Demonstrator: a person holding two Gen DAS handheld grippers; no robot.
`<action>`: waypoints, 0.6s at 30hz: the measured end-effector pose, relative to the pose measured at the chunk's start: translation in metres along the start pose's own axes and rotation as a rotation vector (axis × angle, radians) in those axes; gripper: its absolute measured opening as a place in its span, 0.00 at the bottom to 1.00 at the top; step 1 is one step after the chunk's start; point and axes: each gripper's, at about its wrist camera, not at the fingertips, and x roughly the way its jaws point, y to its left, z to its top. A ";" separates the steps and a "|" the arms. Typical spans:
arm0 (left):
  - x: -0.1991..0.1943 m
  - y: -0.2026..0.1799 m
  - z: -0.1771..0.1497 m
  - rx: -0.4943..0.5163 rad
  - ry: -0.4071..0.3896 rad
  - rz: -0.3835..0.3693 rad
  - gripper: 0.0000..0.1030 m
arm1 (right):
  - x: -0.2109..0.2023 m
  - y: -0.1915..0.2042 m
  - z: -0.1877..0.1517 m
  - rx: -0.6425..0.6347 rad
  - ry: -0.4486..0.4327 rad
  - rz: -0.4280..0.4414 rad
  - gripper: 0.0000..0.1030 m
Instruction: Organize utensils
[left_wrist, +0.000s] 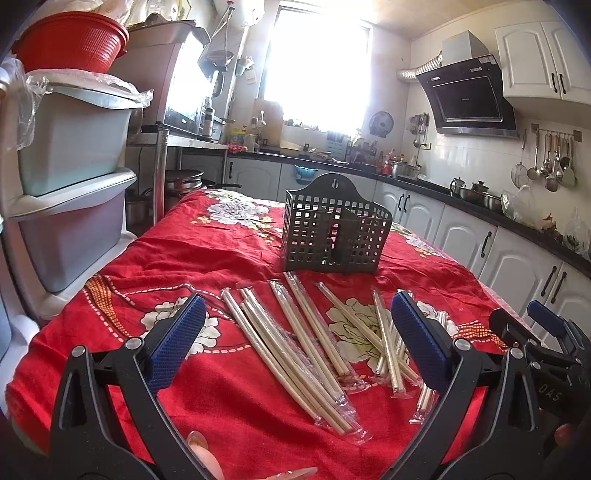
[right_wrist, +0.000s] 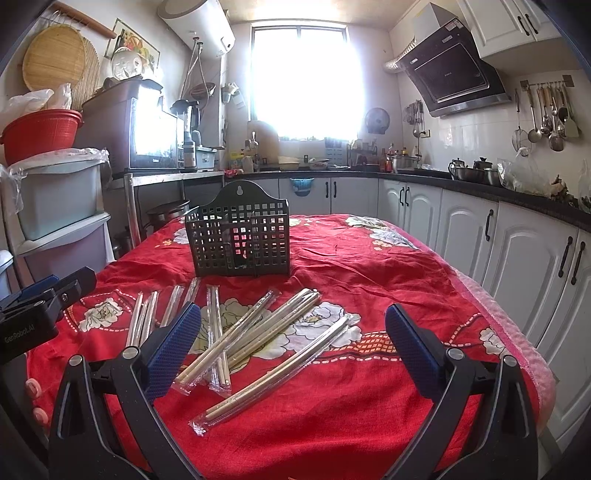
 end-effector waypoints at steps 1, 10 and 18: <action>0.000 0.000 0.000 0.001 -0.001 0.002 0.90 | 0.000 0.000 0.000 0.000 -0.001 -0.001 0.94; 0.001 -0.001 0.000 0.002 -0.001 0.002 0.90 | 0.000 0.000 0.000 0.001 -0.001 0.000 0.94; 0.000 -0.001 -0.001 0.004 0.000 -0.006 0.90 | 0.000 0.000 0.000 0.001 0.000 0.001 0.94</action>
